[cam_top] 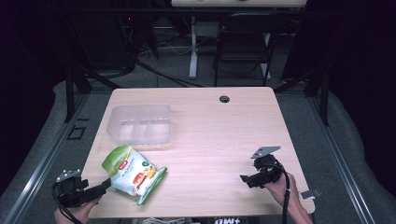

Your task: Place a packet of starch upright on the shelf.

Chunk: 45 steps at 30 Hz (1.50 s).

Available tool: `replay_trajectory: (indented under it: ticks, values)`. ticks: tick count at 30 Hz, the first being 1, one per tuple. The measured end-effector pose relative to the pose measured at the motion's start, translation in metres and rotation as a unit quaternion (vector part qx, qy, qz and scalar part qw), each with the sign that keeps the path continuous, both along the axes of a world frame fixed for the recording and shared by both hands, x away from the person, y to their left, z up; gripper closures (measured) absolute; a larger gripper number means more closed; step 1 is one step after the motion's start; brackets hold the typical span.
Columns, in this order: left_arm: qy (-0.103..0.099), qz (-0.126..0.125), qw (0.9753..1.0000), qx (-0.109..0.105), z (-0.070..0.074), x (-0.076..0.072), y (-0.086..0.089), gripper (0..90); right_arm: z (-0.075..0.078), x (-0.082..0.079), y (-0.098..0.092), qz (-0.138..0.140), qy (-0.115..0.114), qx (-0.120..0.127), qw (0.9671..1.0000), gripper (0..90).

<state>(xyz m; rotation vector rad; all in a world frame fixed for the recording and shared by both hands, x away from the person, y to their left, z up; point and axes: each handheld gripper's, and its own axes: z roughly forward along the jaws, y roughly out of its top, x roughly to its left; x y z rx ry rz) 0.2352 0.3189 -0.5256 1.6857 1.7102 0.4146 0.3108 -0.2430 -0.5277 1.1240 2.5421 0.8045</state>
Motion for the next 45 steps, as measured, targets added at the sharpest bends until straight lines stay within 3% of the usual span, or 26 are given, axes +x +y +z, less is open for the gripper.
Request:
replay_trajectory:
  ticks: [15,25,31,45]
  values:
    - [-0.002,-0.02,0.9998,0.007,-0.001,0.01,-0.007,11.3,0.0,-0.002,0.0,-0.004,-0.004,-0.001,1.0,12.1]
    - [-0.001,-0.029,0.9996,-0.002,-0.001,0.016,-0.009,13.8,0.0,-0.001,0.004,0.005,0.001,-0.003,1.0,12.2]
    - [-0.006,-0.025,0.9997,-0.006,-0.004,0.025,-0.007,14.8,-0.001,0.0,0.004,0.007,0.002,-0.006,1.0,12.3]
    - [0.007,-0.038,0.9992,-0.002,-0.01,0.047,-0.011,19.5,-0.001,0.0,0.004,0.006,0.001,-0.002,1.0,12.3]
